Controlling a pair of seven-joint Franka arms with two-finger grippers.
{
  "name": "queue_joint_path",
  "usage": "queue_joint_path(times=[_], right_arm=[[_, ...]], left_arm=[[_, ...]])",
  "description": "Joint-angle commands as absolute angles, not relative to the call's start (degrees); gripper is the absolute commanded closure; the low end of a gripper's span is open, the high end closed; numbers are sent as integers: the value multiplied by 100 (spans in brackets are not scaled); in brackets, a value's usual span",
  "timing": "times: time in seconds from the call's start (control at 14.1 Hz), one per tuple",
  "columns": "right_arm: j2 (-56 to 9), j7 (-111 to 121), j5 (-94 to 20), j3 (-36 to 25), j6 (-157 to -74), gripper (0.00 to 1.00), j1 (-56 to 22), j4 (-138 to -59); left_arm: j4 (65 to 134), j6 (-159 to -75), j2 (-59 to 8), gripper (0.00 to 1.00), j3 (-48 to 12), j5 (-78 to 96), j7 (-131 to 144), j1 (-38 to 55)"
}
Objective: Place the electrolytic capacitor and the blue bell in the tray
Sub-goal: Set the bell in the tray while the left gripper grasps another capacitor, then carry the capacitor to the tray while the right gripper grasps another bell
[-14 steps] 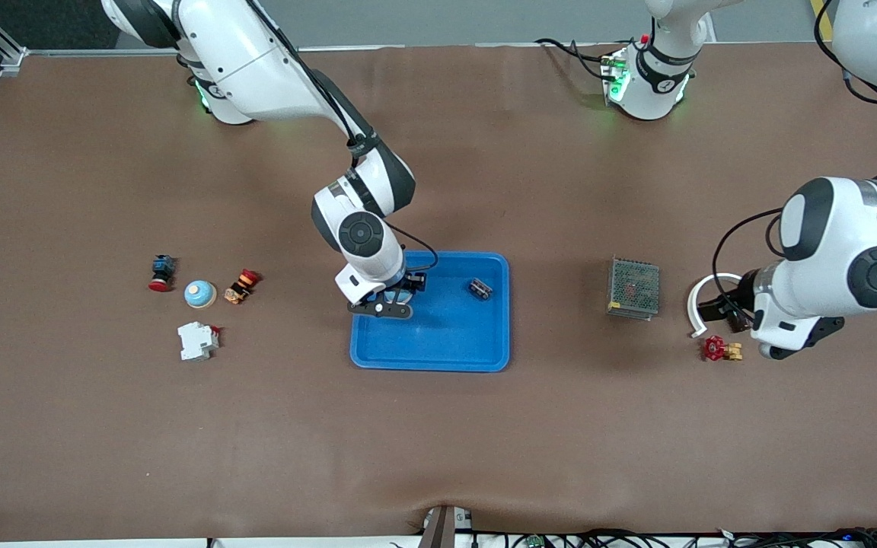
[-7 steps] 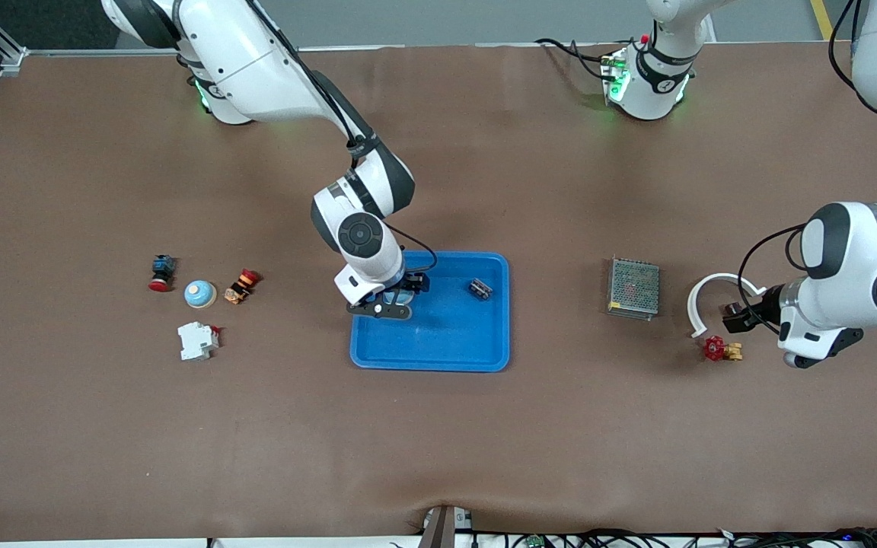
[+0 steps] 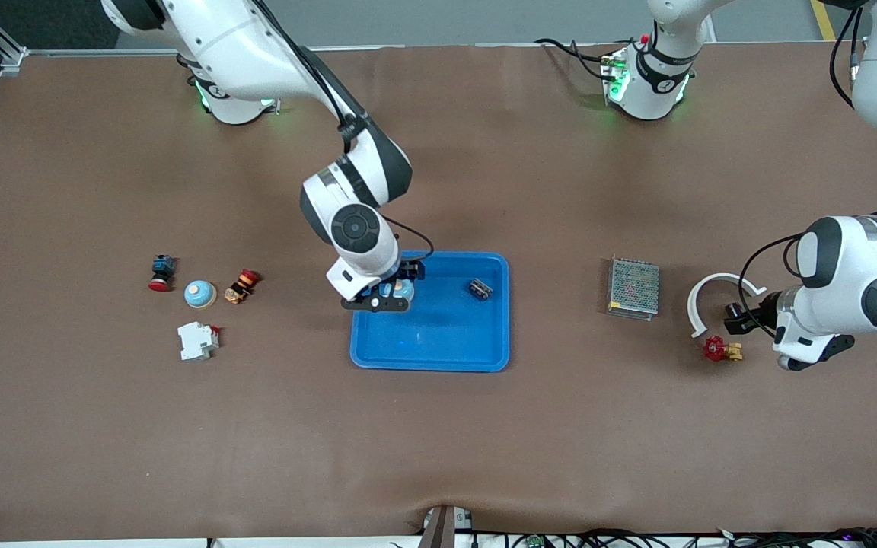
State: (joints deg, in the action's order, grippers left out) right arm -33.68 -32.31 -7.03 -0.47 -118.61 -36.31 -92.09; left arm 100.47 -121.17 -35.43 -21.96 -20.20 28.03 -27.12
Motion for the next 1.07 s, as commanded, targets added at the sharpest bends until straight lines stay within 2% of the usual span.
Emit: queue_joint_path(times=[0.0, 0.43, 0.5, 0.57, 0.71, 0.85, 0.99], right_arm=[[-2569, -2533, -729, -26, -11103, 0, -3358, -9430], [-1680, -153, -432, -26, -9889, 0, -2287, -9457], [-1600, 199, -309, -26, -9809, 0, -2137, -9483], [-1539, 472, -203, -26, -9774, 0, -1988, -9536], [-1433, 1130, -36, -26, -9800, 0, -1680, -9685], [-1433, 1912, -9, -26, -9826, 0, -1276, -9720], [-1433, 2720, -9, -26, -10035, 0, -837, -9913]], left_arm=[[10072, -12199, -3612, 28, -2233, -2171, 2698, -2777], [10072, -12436, -3858, 36, -2241, -2259, 2689, -2900], [10072, -12471, -3884, 41, -2241, -2259, 2681, -2900], [10072, -12498, -3902, 49, -2233, -2259, 2681, -2900], [10064, -12507, -3963, 79, -2241, -2259, 2681, -2892], [10063, -12568, -3973, 100, -2241, -2259, 2689, -2892], [10055, -12516, -3911, 100, -2259, -2259, 2689, -2874]])
